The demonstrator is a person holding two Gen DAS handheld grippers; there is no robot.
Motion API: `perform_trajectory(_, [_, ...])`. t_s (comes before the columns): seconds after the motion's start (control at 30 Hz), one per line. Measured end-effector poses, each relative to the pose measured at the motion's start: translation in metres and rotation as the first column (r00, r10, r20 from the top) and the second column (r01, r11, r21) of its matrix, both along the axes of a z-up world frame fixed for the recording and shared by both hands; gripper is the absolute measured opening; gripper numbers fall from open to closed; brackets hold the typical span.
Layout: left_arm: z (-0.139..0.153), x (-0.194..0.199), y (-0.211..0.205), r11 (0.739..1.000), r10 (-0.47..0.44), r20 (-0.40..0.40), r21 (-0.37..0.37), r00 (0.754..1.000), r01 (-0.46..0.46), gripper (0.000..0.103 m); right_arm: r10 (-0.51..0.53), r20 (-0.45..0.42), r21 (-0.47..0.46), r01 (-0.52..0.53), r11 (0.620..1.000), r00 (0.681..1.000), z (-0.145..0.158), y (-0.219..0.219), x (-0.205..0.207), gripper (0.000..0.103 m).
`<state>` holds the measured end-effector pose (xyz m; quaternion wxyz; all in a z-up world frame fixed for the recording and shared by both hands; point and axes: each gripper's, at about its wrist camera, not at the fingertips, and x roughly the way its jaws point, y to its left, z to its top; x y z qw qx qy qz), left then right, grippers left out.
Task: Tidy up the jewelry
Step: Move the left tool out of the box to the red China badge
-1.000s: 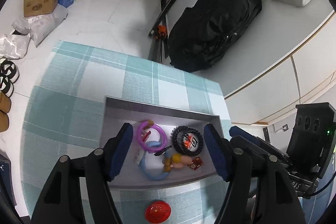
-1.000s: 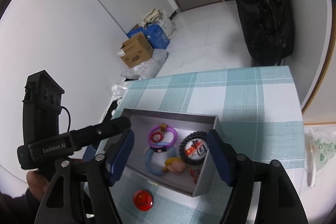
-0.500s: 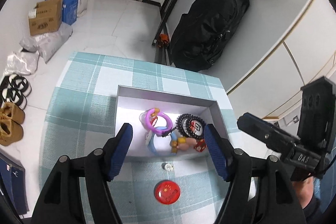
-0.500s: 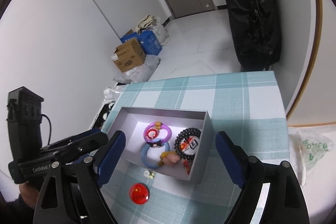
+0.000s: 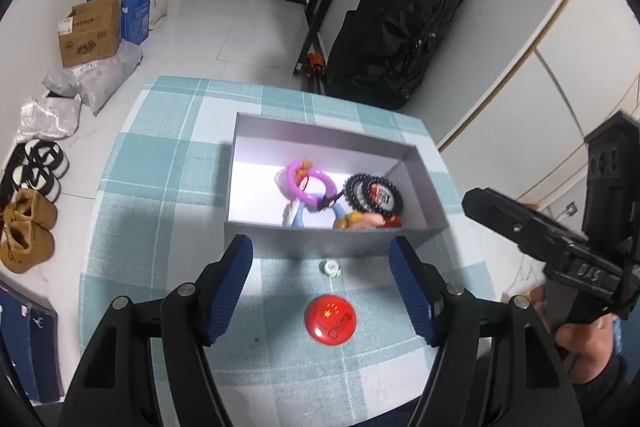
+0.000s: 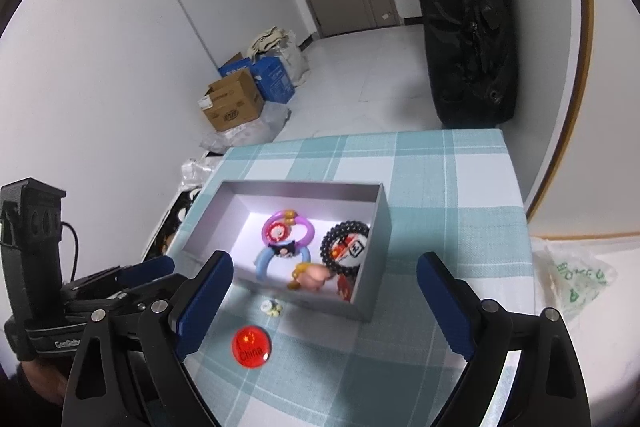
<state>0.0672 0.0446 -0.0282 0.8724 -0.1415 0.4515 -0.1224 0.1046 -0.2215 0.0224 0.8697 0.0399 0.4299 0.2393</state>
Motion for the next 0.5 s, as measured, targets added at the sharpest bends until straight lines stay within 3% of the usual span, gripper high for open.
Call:
perform_trajectory(0.23, [-0.017, -0.010, -0.013, 0.997, -0.023, -0.029, 0.078, 0.999, 0.025, 0.075, 0.005, -0.004, -0.038, -0.006, 0.999, 1.000, -0.009, -0.002, -0.013, 0.094])
perform_trajectory(0.5, [-0.036, -0.013, -0.031, 0.983, -0.074, -0.092, 0.159, 0.993, 0.088, 0.075, 0.011, -0.024, -0.075, -0.013, 0.997, 1.000, -0.017, -0.008, -0.021, 0.094])
